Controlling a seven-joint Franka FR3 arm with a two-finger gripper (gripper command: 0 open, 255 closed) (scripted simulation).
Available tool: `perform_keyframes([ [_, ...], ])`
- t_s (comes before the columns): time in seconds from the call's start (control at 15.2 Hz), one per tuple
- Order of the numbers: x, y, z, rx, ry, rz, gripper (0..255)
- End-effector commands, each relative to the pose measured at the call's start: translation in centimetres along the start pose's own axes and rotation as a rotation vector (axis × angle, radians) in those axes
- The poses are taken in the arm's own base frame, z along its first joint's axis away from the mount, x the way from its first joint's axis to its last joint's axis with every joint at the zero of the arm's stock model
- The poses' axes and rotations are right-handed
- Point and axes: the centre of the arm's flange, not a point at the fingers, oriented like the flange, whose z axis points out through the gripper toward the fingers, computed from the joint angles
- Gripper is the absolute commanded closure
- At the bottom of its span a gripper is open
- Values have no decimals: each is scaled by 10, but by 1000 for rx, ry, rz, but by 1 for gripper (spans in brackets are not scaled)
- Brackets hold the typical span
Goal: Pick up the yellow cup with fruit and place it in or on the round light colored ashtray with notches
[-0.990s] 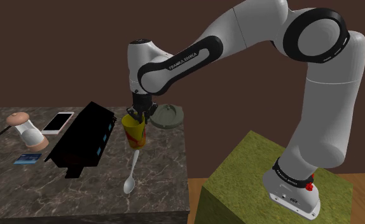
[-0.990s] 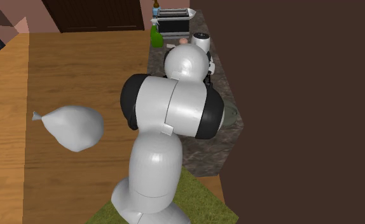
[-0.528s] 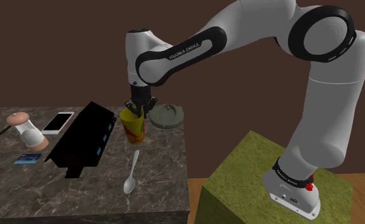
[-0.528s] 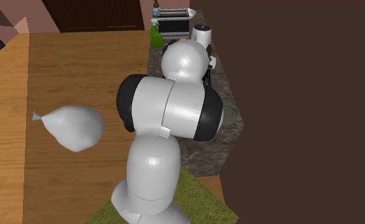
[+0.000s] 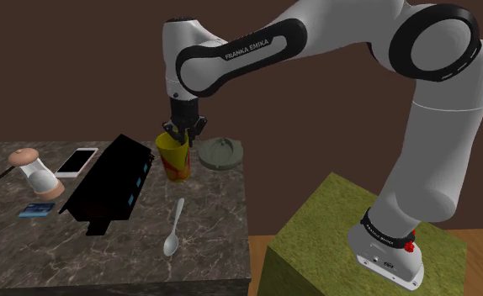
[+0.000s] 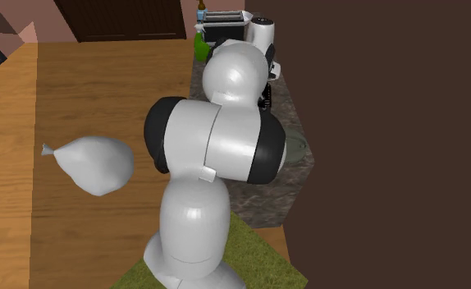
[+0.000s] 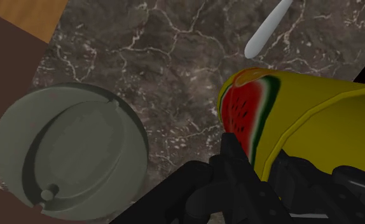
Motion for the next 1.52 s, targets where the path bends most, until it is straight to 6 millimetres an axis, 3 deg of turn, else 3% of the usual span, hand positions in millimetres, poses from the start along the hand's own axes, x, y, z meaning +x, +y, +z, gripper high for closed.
perform_keyframes([
  [0.0,0,-1,-11,0,0,0,255],
  [0.26,0,-2,-27,0,0,0,255],
  [1.32,90,180,-85,0,0,0,255],
  [1.39,100,202,-92,0,0,0,255],
  [1.45,100,202,-86,0,0,0,255],
])
